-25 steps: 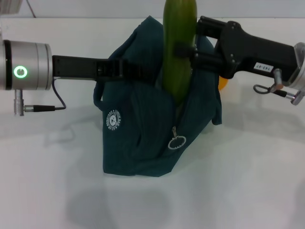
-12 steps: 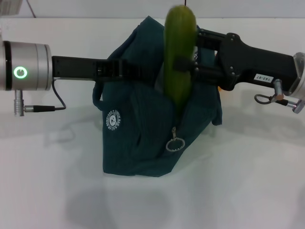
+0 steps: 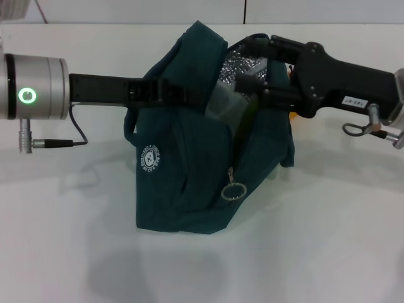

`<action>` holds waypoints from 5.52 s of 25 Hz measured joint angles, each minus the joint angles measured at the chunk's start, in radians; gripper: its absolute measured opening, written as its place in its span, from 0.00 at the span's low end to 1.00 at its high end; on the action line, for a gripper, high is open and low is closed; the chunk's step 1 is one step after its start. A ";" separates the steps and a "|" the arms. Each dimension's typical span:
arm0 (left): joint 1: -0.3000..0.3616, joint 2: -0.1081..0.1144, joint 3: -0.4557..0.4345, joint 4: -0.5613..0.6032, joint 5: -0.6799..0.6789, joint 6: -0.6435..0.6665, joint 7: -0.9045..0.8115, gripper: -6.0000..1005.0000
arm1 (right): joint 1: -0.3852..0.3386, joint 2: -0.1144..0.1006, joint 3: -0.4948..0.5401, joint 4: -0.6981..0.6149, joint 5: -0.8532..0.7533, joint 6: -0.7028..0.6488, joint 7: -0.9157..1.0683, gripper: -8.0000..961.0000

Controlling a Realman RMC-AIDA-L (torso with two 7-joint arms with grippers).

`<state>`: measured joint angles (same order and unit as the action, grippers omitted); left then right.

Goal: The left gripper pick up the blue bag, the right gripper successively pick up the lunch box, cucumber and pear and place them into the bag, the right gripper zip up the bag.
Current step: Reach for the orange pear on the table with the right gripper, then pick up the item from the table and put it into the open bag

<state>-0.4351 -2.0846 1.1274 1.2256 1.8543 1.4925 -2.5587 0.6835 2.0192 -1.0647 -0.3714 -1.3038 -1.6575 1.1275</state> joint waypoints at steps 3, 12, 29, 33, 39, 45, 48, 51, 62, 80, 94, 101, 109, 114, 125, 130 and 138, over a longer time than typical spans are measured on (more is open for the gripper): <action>0.001 0.000 0.000 0.000 0.000 0.000 0.000 0.04 | -0.032 -0.001 0.004 -0.042 0.006 0.006 0.004 0.74; 0.021 0.000 -0.015 0.000 -0.001 0.002 0.008 0.04 | -0.146 -0.035 0.080 -0.131 0.023 0.213 0.014 0.75; 0.048 -0.001 -0.040 -0.039 -0.018 -0.006 0.038 0.04 | -0.106 -0.005 -0.001 -0.039 0.014 0.569 -0.122 0.74; 0.045 0.000 -0.040 -0.039 -0.018 -0.006 0.038 0.04 | -0.078 0.001 -0.001 -0.016 0.016 0.590 -0.143 0.74; 0.041 0.000 -0.050 -0.040 -0.018 -0.008 0.038 0.04 | -0.052 0.004 -0.002 -0.004 0.017 0.617 -0.161 0.74; 0.039 -0.001 -0.051 -0.042 -0.018 -0.008 0.038 0.04 | -0.022 0.005 -0.011 0.019 0.022 0.642 -0.192 0.74; 0.037 -0.001 -0.051 -0.042 -0.018 -0.008 0.038 0.04 | 0.001 0.006 -0.012 0.043 0.022 0.658 -0.203 0.70; 0.036 -0.002 -0.051 -0.042 -0.018 -0.008 0.037 0.04 | 0.013 0.006 -0.012 0.058 0.023 0.666 -0.217 0.67; 0.035 -0.002 -0.052 -0.041 -0.018 -0.008 0.037 0.04 | 0.020 0.008 -0.027 0.062 0.022 0.673 -0.229 0.53; 0.040 -0.002 -0.052 -0.041 -0.018 -0.008 0.037 0.04 | 0.008 0.008 -0.056 0.053 0.063 0.678 -0.253 0.03; 0.044 -0.002 -0.052 -0.041 -0.018 -0.001 0.037 0.04 | -0.141 -0.005 -0.052 -0.199 0.174 0.538 -0.125 0.03; 0.045 -0.002 -0.052 -0.040 -0.028 0.001 0.038 0.04 | -0.146 -0.007 -0.054 -0.304 0.206 0.402 -0.051 0.03; 0.045 -0.001 -0.052 -0.037 -0.054 0.002 0.038 0.04 | -0.072 -0.002 -0.068 -0.325 0.206 0.253 0.033 0.03; 0.042 0.000 -0.052 -0.036 -0.054 0.002 0.038 0.04 | -0.043 0.004 -0.135 -0.322 0.208 0.232 0.060 0.03; 0.033 0.000 -0.052 -0.040 -0.058 -0.004 0.038 0.04 | -0.005 0.005 -0.229 -0.168 0.218 0.247 0.053 0.03; 0.034 0.000 -0.053 -0.041 -0.058 -0.007 0.038 0.04 | -0.009 0.005 -0.240 -0.137 0.216 0.243 0.044 0.03; 0.036 -0.001 -0.064 -0.042 -0.058 -0.008 0.046 0.04 | -0.033 0.002 -0.265 -0.138 0.218 0.203 0.048 0.06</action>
<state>-0.3994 -2.0853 1.0634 1.1835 1.7961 1.4847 -2.5130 0.6503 2.0209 -1.3295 -0.5091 -1.0862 -1.4543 1.1756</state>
